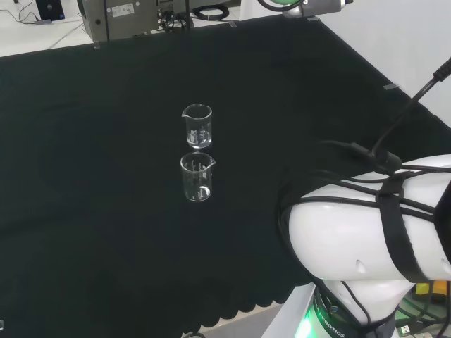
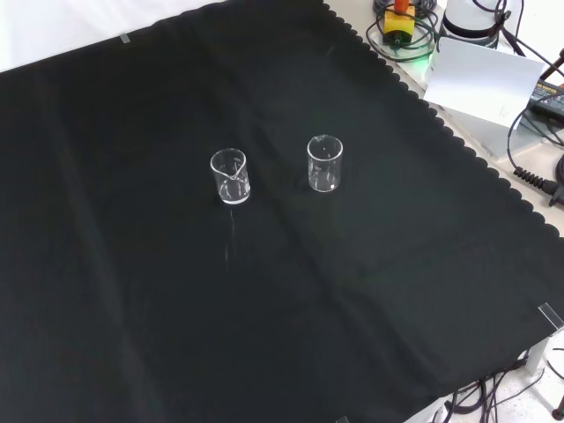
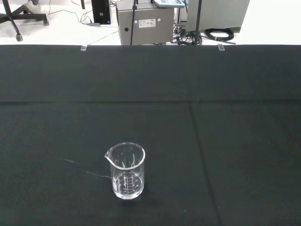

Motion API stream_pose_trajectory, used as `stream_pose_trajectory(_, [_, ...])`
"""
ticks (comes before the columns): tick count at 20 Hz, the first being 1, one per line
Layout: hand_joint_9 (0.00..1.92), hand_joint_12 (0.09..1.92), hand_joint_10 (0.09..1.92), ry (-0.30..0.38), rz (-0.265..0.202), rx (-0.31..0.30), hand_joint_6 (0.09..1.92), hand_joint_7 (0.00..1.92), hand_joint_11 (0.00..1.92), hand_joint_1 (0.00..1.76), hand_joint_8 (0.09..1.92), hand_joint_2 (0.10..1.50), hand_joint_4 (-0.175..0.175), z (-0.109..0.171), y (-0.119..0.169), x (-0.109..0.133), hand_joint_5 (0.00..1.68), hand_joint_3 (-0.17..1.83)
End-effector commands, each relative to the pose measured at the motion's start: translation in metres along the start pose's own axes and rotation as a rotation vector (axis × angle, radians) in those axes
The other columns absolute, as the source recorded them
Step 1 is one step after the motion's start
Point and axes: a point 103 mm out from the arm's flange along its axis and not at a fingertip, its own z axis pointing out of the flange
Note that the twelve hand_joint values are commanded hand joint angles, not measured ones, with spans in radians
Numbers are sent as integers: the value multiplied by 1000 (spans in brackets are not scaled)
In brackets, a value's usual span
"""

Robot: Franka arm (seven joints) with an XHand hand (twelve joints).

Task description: Pick up the beaker on the right.

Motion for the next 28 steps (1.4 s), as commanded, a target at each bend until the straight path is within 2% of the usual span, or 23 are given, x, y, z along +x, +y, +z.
stream_pose_trajectory(1, [452, 1319, 87, -10, 0, -5, 87, 75, 8, 153, 531, 1116, -10, 0, 0, 0, 309, 408])
stream_pose_trajectory(2, [447, 1311, 87, -12, 0, -2, 87, 68, 3, 75, 522, 1186, -9, 0, 1, 1, 309, 383])
stream_pose_trajectory(4, [444, 1305, 87, -13, 1, 4, 87, 65, 0, 17, 514, 1240, -8, -1, 3, 3, 309, 359])
stream_pose_trajectory(10, [443, 1303, 87, -18, 15, 14, 87, 66, 0, 2, 512, 1257, -8, 8, 10, -6, 308, 345])
stream_pose_trajectory(18, [514, 1343, 87, 17, 66, 38, 87, 153, 0, 47, 543, 1252, -13, 49, 33, -23, 328, 305])
stream_pose_trajectory(22, [574, 1370, 88, 26, 68, 55, 87, 208, 30, 116, 569, 1236, -20, 76, 50, -34, 360, 276])
stream_pose_trajectory(25, [584, 1369, 159, 46, 52, 63, 87, 235, 52, 189, 585, 1209, -25, 102, 68, -42, 379, 256])
stream_pose_trajectory(28, [502, 1376, 423, 94, 38, 81, 87, 256, 68, 256, 601, 1176, -27, 130, 91, -44, 397, 251])
